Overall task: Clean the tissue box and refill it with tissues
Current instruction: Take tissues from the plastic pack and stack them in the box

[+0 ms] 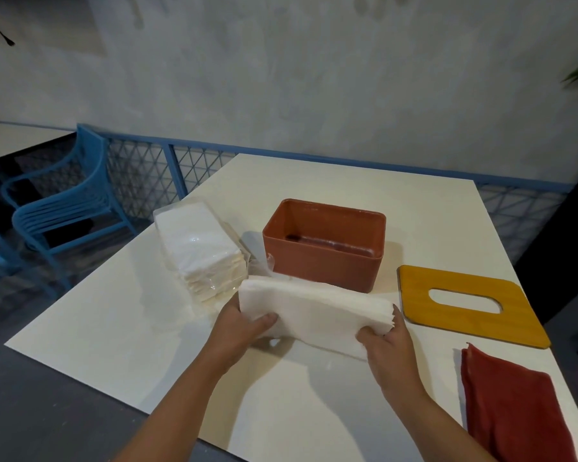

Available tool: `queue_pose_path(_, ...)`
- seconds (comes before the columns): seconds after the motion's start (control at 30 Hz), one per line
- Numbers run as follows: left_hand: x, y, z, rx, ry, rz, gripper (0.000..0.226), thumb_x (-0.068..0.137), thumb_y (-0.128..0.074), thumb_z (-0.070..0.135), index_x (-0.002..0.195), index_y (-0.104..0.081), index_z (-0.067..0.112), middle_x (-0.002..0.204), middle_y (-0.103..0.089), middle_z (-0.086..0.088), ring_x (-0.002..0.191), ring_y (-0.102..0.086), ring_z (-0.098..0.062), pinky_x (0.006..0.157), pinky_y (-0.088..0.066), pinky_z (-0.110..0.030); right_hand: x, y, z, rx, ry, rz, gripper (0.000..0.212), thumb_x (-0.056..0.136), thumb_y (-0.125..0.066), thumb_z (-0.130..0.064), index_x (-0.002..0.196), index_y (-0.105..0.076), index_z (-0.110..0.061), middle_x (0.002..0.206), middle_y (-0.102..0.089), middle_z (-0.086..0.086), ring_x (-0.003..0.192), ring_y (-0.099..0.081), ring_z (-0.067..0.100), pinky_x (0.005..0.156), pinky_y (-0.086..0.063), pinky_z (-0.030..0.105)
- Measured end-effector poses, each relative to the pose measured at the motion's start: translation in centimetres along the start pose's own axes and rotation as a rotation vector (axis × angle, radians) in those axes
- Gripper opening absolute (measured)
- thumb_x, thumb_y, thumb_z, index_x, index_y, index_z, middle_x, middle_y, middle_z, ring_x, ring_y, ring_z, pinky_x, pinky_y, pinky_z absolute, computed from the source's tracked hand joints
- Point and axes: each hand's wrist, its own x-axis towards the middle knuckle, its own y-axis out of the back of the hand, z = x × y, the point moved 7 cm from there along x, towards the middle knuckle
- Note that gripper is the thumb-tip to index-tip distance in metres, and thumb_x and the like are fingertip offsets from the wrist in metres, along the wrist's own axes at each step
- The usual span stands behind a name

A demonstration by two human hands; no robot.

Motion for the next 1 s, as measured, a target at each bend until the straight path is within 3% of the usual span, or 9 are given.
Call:
queue_pose_path(0.13,0.3,-0.1,4.1,0.013,-0.125,0.023,0.044,0.083,-0.067,0.009,0.113,-0.046,0.032,0.1,-0.06,0.011,0.093,-0.059,-0.008,0.066,-0.047,-0.016,0.2,0.4,-3.3,0.005,0.076,0.042,0.047,0.081,-0.051,0.015,0.096,-0.05,-0.029,0.09,-0.06,-0.01,0.076,-0.059,-0.002,0.057,-0.045,0.01)
queue_pose_path(0.2,0.6,-0.1,7.0,0.026,-0.197,0.023,0.043,0.077,-0.063,0.019,0.112,-0.043,0.035,0.098,-0.057,0.013,0.091,-0.056,-0.004,0.065,-0.047,-0.014,0.7,0.8,-5.7,0.002,0.148,0.095,0.044,0.079,-0.051,0.015,0.093,-0.05,-0.026,0.086,-0.06,-0.006,0.072,-0.06,0.0,0.053,-0.044,0.008)
queue_pose_path(0.27,1.5,0.0,9.8,0.064,-0.259,0.028,0.04,0.072,-0.054,0.022,0.107,-0.042,0.036,0.096,-0.054,0.013,0.089,-0.054,-0.005,0.07,-0.049,-0.021,1.8,1.1,-8.1,-0.036,0.204,0.136,0.039,0.079,-0.054,0.011,0.095,-0.047,-0.024,0.089,-0.058,-0.005,0.08,-0.059,0.01,0.056,-0.045,0.013)
queue_pose_path(0.37,3.9,0.0,13.4,0.152,-0.306,0.052,0.033,0.083,-0.056,0.018,0.11,-0.038,0.024,0.093,-0.049,0.012,0.087,-0.052,-0.011,0.073,-0.048,-0.031,4.2,0.9,-11.1,-0.088,0.22,0.196,0.046,0.081,-0.059,0.004,0.116,-0.04,-0.021,0.1,-0.056,-0.004,0.091,-0.057,0.015,0.063,-0.045,0.018)
queue_pose_path(0.47,7.2,-0.3,15.7,0.261,-0.299,0.107,0.048,0.088,-0.059,0.014,0.127,-0.032,0.02,0.1,-0.047,0.009,0.091,-0.05,-0.014,0.07,-0.044,-0.025,6.7,0.4,-13.6,-0.162,0.232,0.28,0.063,0.083,-0.063,0.001,0.131,-0.027,-0.02,0.098,-0.052,0.0,0.088,-0.055,0.016,0.062,-0.045,0.013)
queue_pose_path(0.6,11.0,-1.7,16.7,0.581,-0.382,0.065,0.079,0.085,-0.064,0.013,0.142,-0.011,0.027,0.101,-0.052,0.0,0.082,-0.055,-0.018,0.07,-0.046,-0.027,9.8,-1.1,-14.7,-0.344,0.224,0.285,0.057,0.083,-0.063,0.003,0.117,-0.023,-0.019,0.083,-0.05,-0.002,0.067,-0.052,0.006,0.048,-0.043,0.011)
queue_pose_path(0.77,14.0,-4.3,16.7,1.027,-0.434,-0.033,0.063,0.084,-0.064,0.013,0.132,-0.024,0.022,0.096,-0.058,-0.005,0.074,-0.059,-0.019,0.067,-0.055,-0.029,12.4,-3.0,-14.0,-0.741,0.155,0.252,0.04,0.083,-0.058,0.003,0.101,-0.028,-0.018,0.078,-0.047,0.001,0.061,-0.047,0.01,0.046,-0.037,0.023)
queue_pose_path(0.87,14.8,-5.7,15.5,1.21,-0.453,-0.143,0.051,0.086,-0.06,0.011,0.128,-0.032,0.013,0.081,-0.053,-0.005,0.063,-0.051,-0.015,0.053,-0.041,-0.025,13.4,-4.0,-12.9,-0.953,0.096,0.203,0.028,0.084,-0.051,0.004,0.096,-0.033,-0.013,0.075,-0.045,0.002,0.06,-0.045,0.015,0.045,-0.032,0.024)
queue_pose_path(1.0,15.8,-7.0,14.1,1.354,-0.458,-0.25,0.034,0.087,-0.055,0.009,0.121,-0.048,0.009,0.108,-0.062,-0.009,0.093,-0.061,-0.026,0.066,-0.039,-0.028,14.8,-4.9,-10.9,-1.128,0.009,0.11,0.015,0.083,-0.044,0.003,0.092,-0.048,-0.01,0.089,-0.052,0.005,0.08,-0.052,0.023,0.052,-0.034,0.023)
